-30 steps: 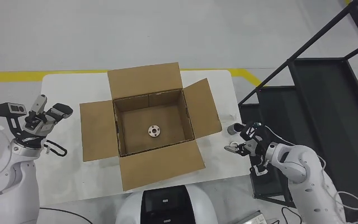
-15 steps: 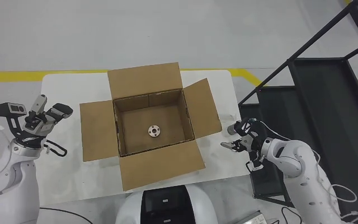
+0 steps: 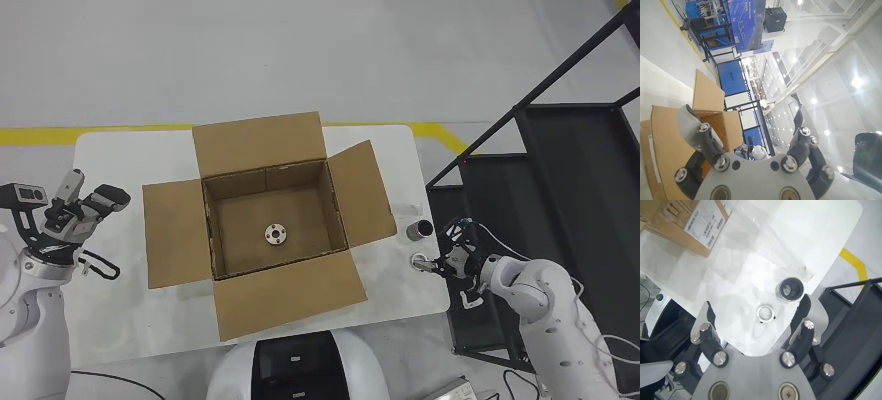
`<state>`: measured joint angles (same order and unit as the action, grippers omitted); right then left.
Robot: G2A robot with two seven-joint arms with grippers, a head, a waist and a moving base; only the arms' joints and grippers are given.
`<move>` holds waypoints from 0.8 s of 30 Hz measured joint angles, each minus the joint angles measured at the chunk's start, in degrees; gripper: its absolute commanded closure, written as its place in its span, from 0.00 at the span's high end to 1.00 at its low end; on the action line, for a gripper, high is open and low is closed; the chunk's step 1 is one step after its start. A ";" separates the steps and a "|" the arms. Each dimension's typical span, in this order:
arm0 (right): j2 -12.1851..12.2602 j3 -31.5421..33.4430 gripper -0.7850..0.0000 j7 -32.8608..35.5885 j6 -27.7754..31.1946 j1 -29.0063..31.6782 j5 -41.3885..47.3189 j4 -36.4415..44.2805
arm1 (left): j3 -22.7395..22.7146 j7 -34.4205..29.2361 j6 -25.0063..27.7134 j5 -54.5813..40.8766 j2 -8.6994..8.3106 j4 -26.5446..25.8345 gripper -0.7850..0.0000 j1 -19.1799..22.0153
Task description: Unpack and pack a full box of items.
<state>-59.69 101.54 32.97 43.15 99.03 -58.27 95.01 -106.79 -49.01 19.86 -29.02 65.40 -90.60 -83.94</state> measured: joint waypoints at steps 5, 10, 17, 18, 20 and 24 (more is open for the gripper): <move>0.08 -1.61 0.76 0.57 -1.96 -1.55 -0.14 -3.57 | 0.00 0.00 0.00 0.00 0.00 0.00 1.00 0.00; 0.00 -3.84 0.53 0.47 -5.19 -3.95 -1.13 -7.16 | 0.00 0.00 0.00 0.00 0.00 0.00 1.00 0.00; -0.16 -7.25 0.43 -1.68 -8.54 -6.45 -5.26 -11.18 | 0.00 0.00 0.00 0.00 0.00 0.00 1.00 0.00; -0.17 -7.61 0.42 -1.83 -8.94 -6.65 -5.84 -11.52 | 0.00 0.00 0.00 0.00 0.00 0.00 1.00 0.00; -0.20 -8.47 0.41 -2.32 -9.79 -7.01 -7.30 -12.30 | 0.00 0.00 0.00 0.00 0.00 0.00 1.00 0.00; -0.21 -9.50 0.39 -3.22 -10.91 -7.52 -8.92 -13.82 | 0.00 0.00 0.00 0.00 0.00 0.00 1.00 0.00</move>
<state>-59.91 92.04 29.75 32.24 91.51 -67.19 81.19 -106.79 -49.01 19.86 -29.02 65.40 -90.60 -83.94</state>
